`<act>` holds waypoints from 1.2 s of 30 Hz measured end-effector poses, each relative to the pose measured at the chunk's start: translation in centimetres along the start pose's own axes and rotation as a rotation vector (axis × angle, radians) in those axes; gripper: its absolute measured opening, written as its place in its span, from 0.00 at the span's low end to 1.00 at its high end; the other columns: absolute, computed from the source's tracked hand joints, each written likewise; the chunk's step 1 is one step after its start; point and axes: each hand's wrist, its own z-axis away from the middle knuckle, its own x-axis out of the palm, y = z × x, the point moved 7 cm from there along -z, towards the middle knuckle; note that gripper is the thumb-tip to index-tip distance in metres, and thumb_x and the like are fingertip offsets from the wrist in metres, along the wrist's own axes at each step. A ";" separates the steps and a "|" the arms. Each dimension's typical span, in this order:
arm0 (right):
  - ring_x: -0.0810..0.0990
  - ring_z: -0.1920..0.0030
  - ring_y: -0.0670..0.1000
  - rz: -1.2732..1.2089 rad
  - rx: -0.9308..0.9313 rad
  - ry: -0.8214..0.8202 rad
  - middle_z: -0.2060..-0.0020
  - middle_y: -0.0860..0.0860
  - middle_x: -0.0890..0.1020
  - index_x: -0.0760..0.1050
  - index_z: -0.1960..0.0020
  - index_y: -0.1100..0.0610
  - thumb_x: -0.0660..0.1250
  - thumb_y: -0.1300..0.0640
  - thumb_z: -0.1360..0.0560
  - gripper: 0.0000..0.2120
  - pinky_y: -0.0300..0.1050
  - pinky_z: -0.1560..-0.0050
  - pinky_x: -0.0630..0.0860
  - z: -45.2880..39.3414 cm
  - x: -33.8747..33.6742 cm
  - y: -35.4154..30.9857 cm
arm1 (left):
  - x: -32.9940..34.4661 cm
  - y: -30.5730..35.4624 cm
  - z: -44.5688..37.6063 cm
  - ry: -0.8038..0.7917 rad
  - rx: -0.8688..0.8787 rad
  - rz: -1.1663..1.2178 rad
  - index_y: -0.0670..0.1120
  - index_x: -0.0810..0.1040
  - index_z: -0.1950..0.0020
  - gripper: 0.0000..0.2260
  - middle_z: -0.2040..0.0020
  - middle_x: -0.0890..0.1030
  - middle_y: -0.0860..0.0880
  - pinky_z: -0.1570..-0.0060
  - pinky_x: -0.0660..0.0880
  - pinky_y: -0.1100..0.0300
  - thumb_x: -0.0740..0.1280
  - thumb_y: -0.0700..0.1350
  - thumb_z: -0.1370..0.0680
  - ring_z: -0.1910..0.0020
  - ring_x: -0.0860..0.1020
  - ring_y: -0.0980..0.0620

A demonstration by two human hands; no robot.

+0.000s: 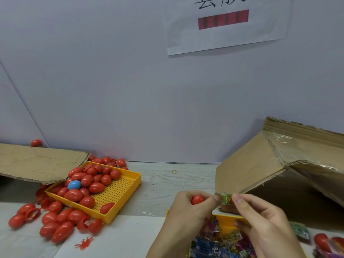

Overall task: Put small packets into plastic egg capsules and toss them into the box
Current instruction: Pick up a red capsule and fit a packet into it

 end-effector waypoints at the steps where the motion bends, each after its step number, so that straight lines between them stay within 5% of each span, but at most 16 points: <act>1: 0.85 0.54 0.55 0.004 0.005 -0.003 0.60 0.56 0.86 0.85 0.57 0.48 0.76 0.39 0.46 0.21 0.51 0.57 0.74 0.0 0.0 0.1 | -0.1 0.0 -0.1 0.018 0.008 0.015 0.48 0.84 0.64 0.06 0.72 0.73 0.48 0.72 0.71 0.62 0.74 0.48 0.29 0.76 0.70 0.53; 4: 0.85 0.52 0.56 0.030 0.020 0.003 0.58 0.53 0.87 0.85 0.58 0.45 0.74 0.46 0.44 0.15 0.52 0.54 0.77 0.1 0.0 0.2 | -0.4 0.1 -0.2 0.084 0.042 0.007 0.49 0.84 0.64 0.05 0.74 0.73 0.51 0.72 0.71 0.62 0.73 0.47 0.28 0.76 0.70 0.54; 9: 0.83 0.53 0.45 0.140 -0.046 -0.016 0.56 0.38 0.85 0.86 0.64 0.45 0.71 0.52 0.41 0.07 0.43 0.53 0.80 0.4 0.4 -1.1 | -0.7 0.4 -0.2 0.159 0.095 -0.033 0.52 0.84 0.65 0.07 0.75 0.73 0.55 0.69 0.72 0.62 0.72 0.45 0.27 0.75 0.70 0.57; 12: 0.82 0.49 0.47 0.173 -0.079 -0.004 0.56 0.39 0.85 0.86 0.66 0.47 0.72 0.58 0.36 0.07 0.49 0.48 0.78 0.7 0.6 -1.6 | -0.7 0.6 -0.1 0.145 0.107 -0.032 0.52 0.84 0.65 0.07 0.75 0.73 0.54 0.69 0.72 0.63 0.72 0.45 0.27 0.76 0.70 0.58; 16: 0.83 0.53 0.46 0.189 -0.104 0.015 0.58 0.38 0.85 0.84 0.69 0.42 0.72 0.62 0.32 0.16 0.40 0.55 0.80 0.7 0.3 -1.9 | -0.4 1.2 0.1 0.082 0.137 -0.026 0.50 0.84 0.62 0.03 0.75 0.72 0.54 0.69 0.71 0.61 0.72 0.49 0.31 0.75 0.70 0.56; 19: 0.82 0.54 0.48 0.181 -0.084 0.035 0.60 0.40 0.86 0.82 0.68 0.42 0.73 0.62 0.32 0.15 0.35 0.62 0.77 0.8 0.1 -1.8 | 0.0 1.7 0.3 0.040 0.183 -0.033 0.51 0.84 0.61 0.06 0.74 0.72 0.54 0.68 0.71 0.59 0.71 0.51 0.34 0.74 0.69 0.55; 26: 0.82 0.52 0.48 0.191 -0.092 0.019 0.60 0.39 0.85 0.82 0.70 0.37 0.72 0.61 0.31 0.19 0.38 0.54 0.77 0.9 0.3 -2.1 | 0.4 2.2 0.7 -0.016 0.242 -0.099 0.53 0.84 0.61 0.03 0.69 0.77 0.58 0.63 0.75 0.65 0.75 0.50 0.30 0.70 0.75 0.59; 28: 0.83 0.53 0.46 0.191 -0.099 -0.008 0.59 0.37 0.85 0.81 0.68 0.34 0.72 0.60 0.32 0.19 0.36 0.59 0.78 0.9 0.5 -2.1 | 0.3 2.3 0.7 0.012 0.276 -0.120 0.52 0.84 0.60 0.03 0.68 0.78 0.59 0.62 0.75 0.66 0.75 0.47 0.27 0.69 0.76 0.61; 30: 0.84 0.56 0.45 0.173 -0.108 -0.020 0.57 0.39 0.86 0.84 0.63 0.36 0.71 0.59 0.30 0.16 0.35 0.64 0.78 1.0 0.6 -2.1 | 0.0 2.2 0.6 0.068 0.274 -0.103 0.51 0.83 0.60 0.04 0.68 0.77 0.59 0.62 0.75 0.65 0.74 0.47 0.25 0.69 0.75 0.61; 34: 0.85 0.55 0.47 0.116 -0.194 0.071 0.55 0.48 0.87 0.86 0.56 0.46 0.68 0.57 0.32 0.10 0.49 0.61 0.79 1.2 -0.4 -2.3 | -1.2 1.3 0.0 0.128 0.175 0.016 0.51 0.81 0.65 0.09 0.69 0.73 0.53 0.65 0.73 0.59 0.72 0.43 0.25 0.72 0.72 0.55; 36: 0.83 0.60 0.46 0.133 -0.224 0.124 0.57 0.48 0.87 0.85 0.56 0.45 0.68 0.57 0.30 0.10 0.42 0.62 0.80 1.2 -1.0 -2.4 | -1.5 0.9 -0.2 0.076 0.135 0.030 0.51 0.79 0.67 0.12 0.69 0.73 0.52 0.65 0.74 0.60 0.71 0.41 0.24 0.71 0.72 0.55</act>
